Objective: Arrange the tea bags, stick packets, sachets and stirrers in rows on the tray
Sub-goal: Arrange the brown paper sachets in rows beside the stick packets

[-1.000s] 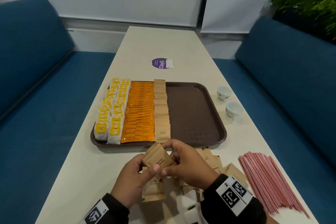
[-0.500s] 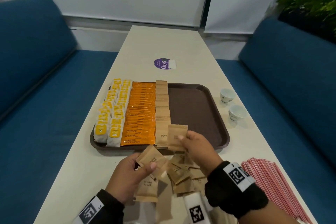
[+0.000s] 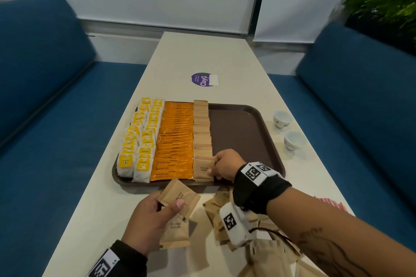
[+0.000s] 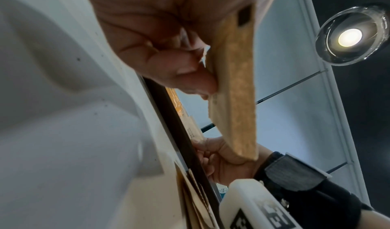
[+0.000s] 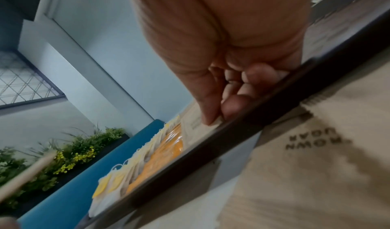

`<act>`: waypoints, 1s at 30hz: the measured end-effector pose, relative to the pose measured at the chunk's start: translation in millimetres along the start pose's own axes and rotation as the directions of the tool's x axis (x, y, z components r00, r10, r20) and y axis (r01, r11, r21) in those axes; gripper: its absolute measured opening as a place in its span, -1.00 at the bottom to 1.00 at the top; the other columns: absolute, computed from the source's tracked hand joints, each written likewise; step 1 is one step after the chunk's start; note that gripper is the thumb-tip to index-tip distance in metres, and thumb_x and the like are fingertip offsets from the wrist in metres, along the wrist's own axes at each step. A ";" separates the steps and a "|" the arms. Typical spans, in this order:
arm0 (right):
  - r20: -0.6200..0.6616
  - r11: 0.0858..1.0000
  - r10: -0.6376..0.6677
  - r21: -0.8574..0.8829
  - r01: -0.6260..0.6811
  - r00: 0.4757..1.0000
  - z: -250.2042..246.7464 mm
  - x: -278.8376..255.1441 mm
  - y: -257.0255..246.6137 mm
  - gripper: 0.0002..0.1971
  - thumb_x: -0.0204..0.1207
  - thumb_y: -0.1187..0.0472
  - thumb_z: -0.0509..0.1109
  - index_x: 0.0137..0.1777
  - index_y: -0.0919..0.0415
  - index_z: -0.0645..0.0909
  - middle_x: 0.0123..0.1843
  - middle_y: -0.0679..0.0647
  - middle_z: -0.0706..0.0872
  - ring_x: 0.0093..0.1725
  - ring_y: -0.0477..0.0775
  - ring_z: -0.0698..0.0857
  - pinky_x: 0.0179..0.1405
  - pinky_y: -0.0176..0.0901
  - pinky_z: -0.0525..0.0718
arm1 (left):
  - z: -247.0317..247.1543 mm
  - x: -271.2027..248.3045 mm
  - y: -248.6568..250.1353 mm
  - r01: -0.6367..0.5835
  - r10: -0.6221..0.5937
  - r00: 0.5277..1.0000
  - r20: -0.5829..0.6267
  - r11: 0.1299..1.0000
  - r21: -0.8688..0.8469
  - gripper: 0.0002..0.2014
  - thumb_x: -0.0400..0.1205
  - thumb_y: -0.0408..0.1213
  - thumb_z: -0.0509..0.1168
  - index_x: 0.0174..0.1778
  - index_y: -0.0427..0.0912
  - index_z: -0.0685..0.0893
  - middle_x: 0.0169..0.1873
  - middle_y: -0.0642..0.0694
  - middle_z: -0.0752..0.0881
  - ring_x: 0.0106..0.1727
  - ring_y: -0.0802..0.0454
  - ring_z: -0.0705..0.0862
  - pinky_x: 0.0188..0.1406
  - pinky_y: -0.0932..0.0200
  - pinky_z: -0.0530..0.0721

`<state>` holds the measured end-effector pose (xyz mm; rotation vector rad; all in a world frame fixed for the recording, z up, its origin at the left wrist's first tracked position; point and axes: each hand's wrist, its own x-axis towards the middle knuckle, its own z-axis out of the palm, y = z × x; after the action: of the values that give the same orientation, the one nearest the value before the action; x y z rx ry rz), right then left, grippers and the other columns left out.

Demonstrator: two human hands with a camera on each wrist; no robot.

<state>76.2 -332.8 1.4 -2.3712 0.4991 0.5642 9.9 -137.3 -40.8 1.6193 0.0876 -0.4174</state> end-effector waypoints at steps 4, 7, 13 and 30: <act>0.026 0.987 -0.007 -0.159 0.011 1.000 -1.9 8.4 -4.3 -0.63 0.52 0.17 0.44 0.29 0.26 0.56 0.22 0.17 0.69 0.21 0.14 0.68 0.25 -0.03 0.65 | -3.6 -2.0 -5.8 0.020 -0.020 1.000 -0.015 1.000 0.000 -0.86 0.50 -0.31 0.41 -0.05 -0.20 0.70 -0.19 -0.18 0.82 -0.12 -0.18 0.77 -0.22 0.02 0.64; -0.003 0.979 -0.018 -0.203 0.017 1.000 -0.1 13.3 -6.9 -0.64 0.53 0.16 0.43 0.28 0.28 0.56 0.22 0.18 0.69 0.20 0.15 0.68 0.21 -0.03 0.67 | -5.0 -2.0 -8.2 0.041 -0.041 0.999 -0.017 0.999 -0.004 -0.82 0.49 -0.29 0.41 -0.01 -0.20 0.70 -0.14 -0.19 0.82 -0.07 -0.21 0.76 -0.12 -0.09 0.67; -0.018 0.985 -0.029 -0.171 0.025 0.999 2.1 14.4 -4.2 -0.66 0.54 0.18 0.41 0.28 0.28 0.56 0.22 0.18 0.67 0.22 0.15 0.67 0.21 -0.05 0.66 | -11.3 -3.5 -7.1 0.034 -0.033 0.999 -0.028 0.999 0.024 -0.80 0.50 -0.27 0.40 0.02 -0.20 0.68 -0.13 -0.18 0.81 -0.07 -0.19 0.76 -0.14 -0.04 0.67; 0.027 0.999 -0.034 -0.017 0.034 0.999 3.3 12.9 0.4 -0.63 0.48 0.16 0.49 0.23 0.28 0.57 0.17 0.17 0.71 0.17 0.16 0.70 0.23 0.04 0.67 | -7.1 2.7 -6.9 0.025 -0.024 1.000 -0.014 1.000 0.013 -0.88 0.50 -0.32 0.41 -0.06 -0.19 0.71 -0.21 -0.16 0.83 -0.12 -0.17 0.77 -0.15 -0.04 0.67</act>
<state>85.9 -333.5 -7.7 -2.3806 0.4426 0.5858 11.8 -130.1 -47.9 1.6354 0.1155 -0.4263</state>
